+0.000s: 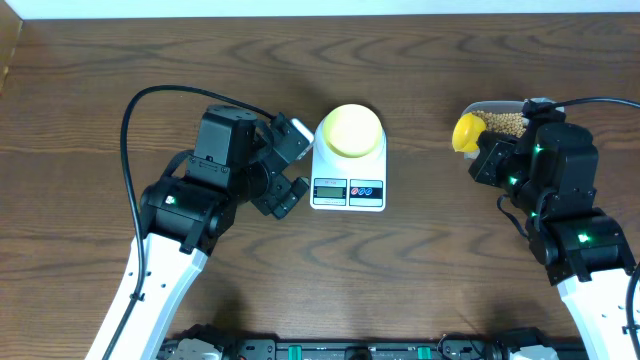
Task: Scoop item into bowl and weigh 50g on scale
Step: 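Dip the yellow scoop into the bean tub with the right gripper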
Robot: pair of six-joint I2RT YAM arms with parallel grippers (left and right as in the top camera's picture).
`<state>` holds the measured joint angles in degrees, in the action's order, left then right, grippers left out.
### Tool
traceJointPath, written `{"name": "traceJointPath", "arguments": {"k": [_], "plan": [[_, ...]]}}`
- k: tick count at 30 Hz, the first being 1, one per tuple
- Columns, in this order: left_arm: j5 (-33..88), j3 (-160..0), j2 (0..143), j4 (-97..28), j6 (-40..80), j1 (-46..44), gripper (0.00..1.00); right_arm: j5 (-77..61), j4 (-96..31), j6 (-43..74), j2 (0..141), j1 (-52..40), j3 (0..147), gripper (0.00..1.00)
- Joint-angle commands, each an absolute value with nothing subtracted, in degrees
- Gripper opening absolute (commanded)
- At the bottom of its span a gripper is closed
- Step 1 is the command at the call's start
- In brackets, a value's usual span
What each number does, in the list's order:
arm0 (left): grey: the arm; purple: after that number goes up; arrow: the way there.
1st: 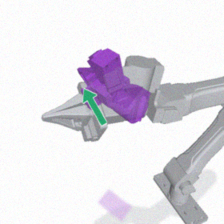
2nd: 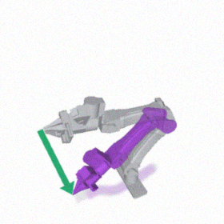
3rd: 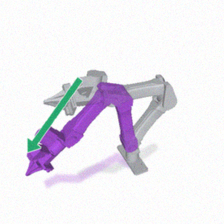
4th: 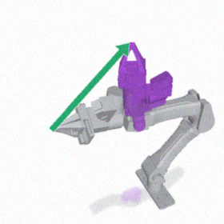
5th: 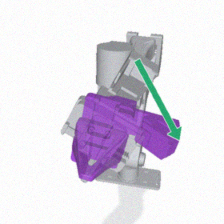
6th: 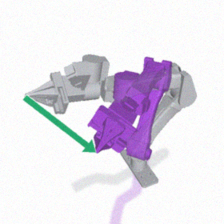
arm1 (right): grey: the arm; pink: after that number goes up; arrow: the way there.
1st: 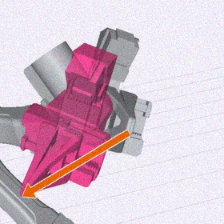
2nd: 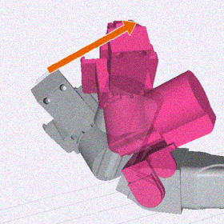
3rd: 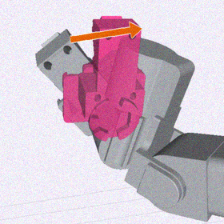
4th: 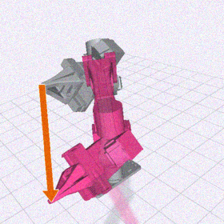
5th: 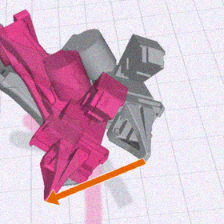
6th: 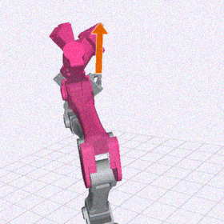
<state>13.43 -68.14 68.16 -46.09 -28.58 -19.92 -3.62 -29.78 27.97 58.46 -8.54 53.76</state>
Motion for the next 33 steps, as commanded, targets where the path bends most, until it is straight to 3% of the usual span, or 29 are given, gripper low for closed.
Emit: {"name": "traceJointPath", "arguments": {"k": [1, 33], "plan": [[14.1, -68.0, 68.6, -46.0, -29.1, -19.7, 0.89, -3.6, -29.8, 27.1, 58.5, -8.3, 55.1, 0.01], [14.1, -68.0, 68.6, -46.0, -29.1, -19.7, 0.89, -4.7, -30.6, 25.6, 58.5, -8.3, 55.1, 0.01]]}}
